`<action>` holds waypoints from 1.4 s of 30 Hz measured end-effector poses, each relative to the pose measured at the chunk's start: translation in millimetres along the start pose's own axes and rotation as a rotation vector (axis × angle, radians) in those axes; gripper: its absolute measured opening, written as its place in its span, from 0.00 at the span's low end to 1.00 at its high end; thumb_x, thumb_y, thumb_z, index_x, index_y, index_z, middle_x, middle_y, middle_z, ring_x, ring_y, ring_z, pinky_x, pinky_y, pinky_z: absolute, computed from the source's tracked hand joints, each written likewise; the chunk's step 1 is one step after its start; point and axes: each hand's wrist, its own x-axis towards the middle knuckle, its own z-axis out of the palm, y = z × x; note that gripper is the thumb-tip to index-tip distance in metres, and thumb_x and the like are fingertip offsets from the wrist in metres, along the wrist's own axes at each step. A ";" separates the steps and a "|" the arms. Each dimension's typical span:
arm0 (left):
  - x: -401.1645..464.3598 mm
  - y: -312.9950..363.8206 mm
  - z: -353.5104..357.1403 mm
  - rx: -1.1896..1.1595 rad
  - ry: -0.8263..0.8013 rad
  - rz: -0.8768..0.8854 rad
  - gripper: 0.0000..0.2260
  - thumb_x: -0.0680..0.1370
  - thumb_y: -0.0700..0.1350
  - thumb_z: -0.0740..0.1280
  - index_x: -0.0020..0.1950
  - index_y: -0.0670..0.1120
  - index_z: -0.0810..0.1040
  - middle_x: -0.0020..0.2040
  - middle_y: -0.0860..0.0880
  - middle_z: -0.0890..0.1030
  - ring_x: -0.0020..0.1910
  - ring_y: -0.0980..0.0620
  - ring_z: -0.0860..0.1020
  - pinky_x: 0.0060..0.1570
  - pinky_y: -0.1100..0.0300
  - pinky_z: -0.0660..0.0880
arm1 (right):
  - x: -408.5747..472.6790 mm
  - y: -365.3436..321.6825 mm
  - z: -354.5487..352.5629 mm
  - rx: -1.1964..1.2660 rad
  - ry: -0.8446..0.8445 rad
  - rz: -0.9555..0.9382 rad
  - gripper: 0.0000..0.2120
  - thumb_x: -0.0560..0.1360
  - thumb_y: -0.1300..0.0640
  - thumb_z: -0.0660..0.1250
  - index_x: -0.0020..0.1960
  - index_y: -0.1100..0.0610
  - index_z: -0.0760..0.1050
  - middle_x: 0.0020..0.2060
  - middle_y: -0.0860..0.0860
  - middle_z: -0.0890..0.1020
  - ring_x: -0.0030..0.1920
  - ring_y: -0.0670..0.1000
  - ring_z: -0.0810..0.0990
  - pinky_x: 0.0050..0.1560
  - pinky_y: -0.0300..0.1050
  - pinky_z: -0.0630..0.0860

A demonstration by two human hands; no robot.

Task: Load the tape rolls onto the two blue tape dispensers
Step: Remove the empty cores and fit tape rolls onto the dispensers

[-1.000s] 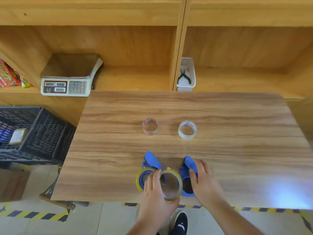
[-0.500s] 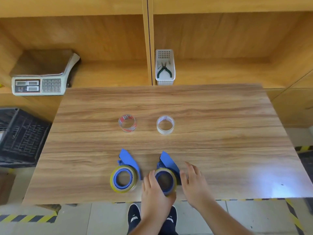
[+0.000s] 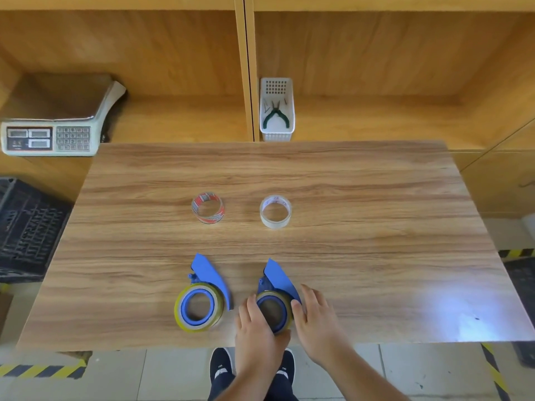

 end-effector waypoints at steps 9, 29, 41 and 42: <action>-12.2 -9.9 -30.4 0.084 0.009 0.153 0.47 0.66 0.69 0.69 0.79 0.49 0.59 0.74 0.54 0.65 0.74 0.51 0.66 0.69 0.55 0.69 | -2.5 -36.1 -1.6 -0.117 0.156 -0.134 0.24 0.83 0.46 0.56 0.77 0.52 0.62 0.76 0.49 0.65 0.74 0.53 0.65 0.72 0.48 0.68; 84.1 -115.0 -149.9 -0.080 -0.108 -0.186 0.29 0.75 0.59 0.71 0.72 0.51 0.68 0.66 0.51 0.72 0.60 0.50 0.76 0.52 0.59 0.70 | 37.9 -156.4 85.6 0.031 -0.143 0.094 0.35 0.79 0.45 0.63 0.81 0.52 0.55 0.74 0.54 0.69 0.72 0.56 0.71 0.66 0.50 0.72; 92.7 -99.9 -164.6 -0.048 -0.213 -0.169 0.08 0.74 0.49 0.70 0.51 0.54 0.75 0.49 0.55 0.77 0.38 0.59 0.75 0.37 0.61 0.69 | 32.1 -166.4 104.2 0.027 -0.164 0.145 0.38 0.77 0.47 0.68 0.81 0.52 0.55 0.74 0.52 0.68 0.69 0.54 0.73 0.65 0.46 0.74; 92.0 -98.8 -167.0 -0.046 -0.216 -0.168 0.08 0.74 0.49 0.70 0.50 0.55 0.75 0.47 0.55 0.79 0.38 0.59 0.76 0.34 0.62 0.69 | 30.5 -167.3 104.3 0.044 -0.159 0.146 0.37 0.77 0.48 0.68 0.80 0.53 0.56 0.73 0.52 0.69 0.68 0.54 0.74 0.63 0.45 0.74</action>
